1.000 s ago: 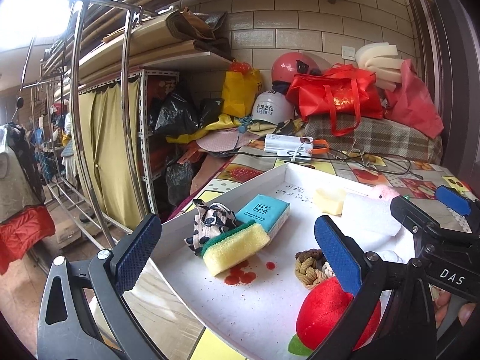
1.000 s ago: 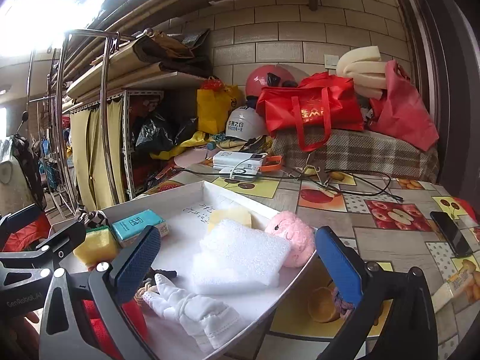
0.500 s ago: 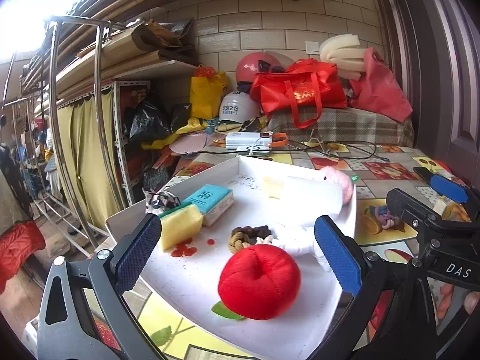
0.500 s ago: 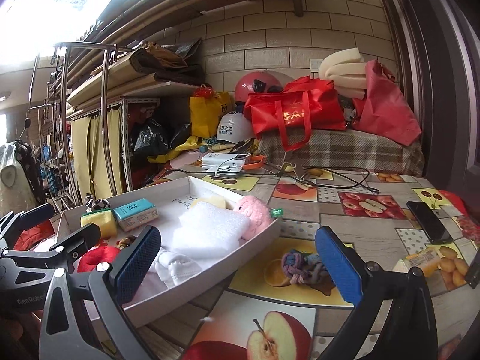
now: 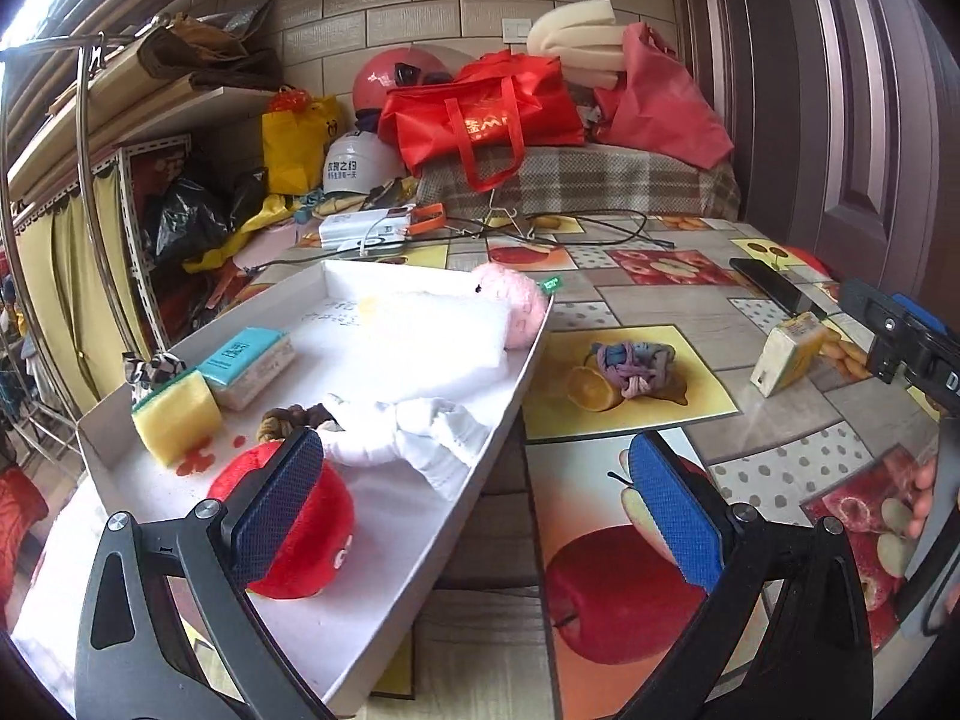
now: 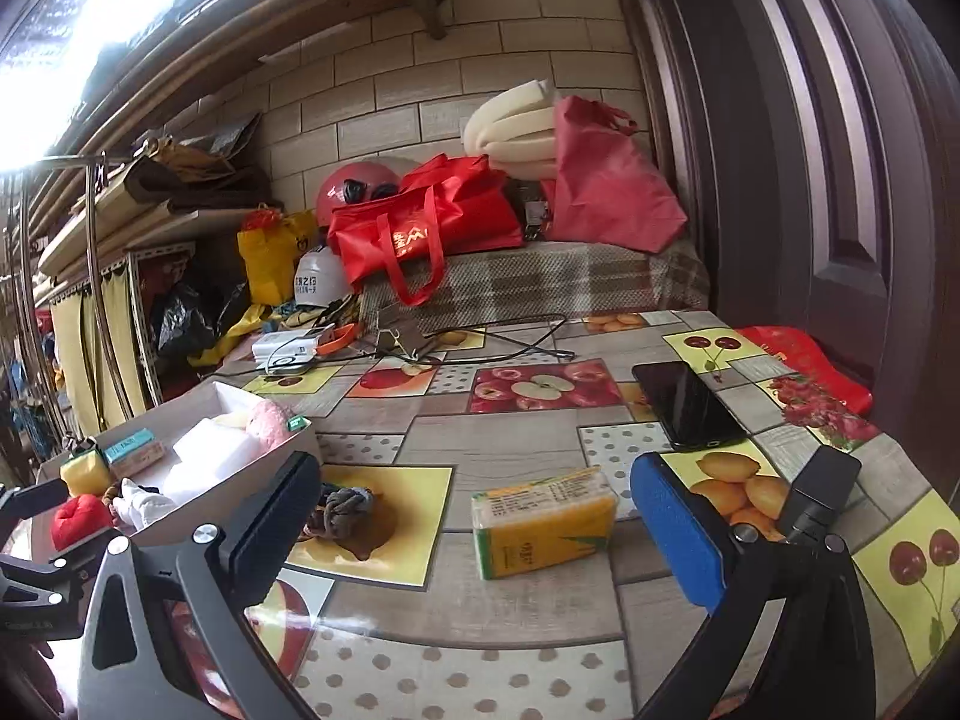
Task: Organize soft objects
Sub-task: 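Move both tools back toward the remaining items on the table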
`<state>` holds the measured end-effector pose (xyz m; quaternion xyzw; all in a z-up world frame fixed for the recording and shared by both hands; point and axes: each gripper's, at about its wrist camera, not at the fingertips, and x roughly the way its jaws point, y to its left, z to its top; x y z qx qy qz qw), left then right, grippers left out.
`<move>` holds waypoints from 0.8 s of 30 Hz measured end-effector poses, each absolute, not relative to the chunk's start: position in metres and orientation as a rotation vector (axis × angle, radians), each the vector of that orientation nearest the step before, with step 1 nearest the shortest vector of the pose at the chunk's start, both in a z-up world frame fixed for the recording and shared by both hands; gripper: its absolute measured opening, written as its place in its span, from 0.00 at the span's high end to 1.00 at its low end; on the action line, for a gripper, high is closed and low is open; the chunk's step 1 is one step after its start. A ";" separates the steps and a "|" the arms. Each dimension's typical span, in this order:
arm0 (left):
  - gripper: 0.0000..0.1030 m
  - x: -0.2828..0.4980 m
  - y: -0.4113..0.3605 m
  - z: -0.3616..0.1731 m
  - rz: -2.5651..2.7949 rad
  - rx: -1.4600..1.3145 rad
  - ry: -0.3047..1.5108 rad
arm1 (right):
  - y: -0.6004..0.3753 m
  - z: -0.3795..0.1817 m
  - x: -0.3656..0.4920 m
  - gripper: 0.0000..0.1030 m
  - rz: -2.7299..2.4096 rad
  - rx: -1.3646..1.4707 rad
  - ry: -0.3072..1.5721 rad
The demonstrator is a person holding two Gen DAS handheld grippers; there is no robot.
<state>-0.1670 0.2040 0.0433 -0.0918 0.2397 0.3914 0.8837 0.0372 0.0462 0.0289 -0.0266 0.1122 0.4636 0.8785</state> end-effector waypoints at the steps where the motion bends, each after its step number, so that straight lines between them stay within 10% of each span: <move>1: 0.00 -0.161 0.205 0.042 0.817 -0.204 0.519 | 0.043 0.030 0.031 0.00 0.964 -0.067 0.223; 11: 0.00 -0.125 0.190 0.036 0.813 -0.155 0.592 | 0.022 0.066 -0.063 0.00 1.201 -0.119 -0.001; 24: 0.00 -0.074 0.200 0.027 0.627 -0.205 0.697 | 0.073 0.008 0.102 0.00 1.006 -0.289 0.522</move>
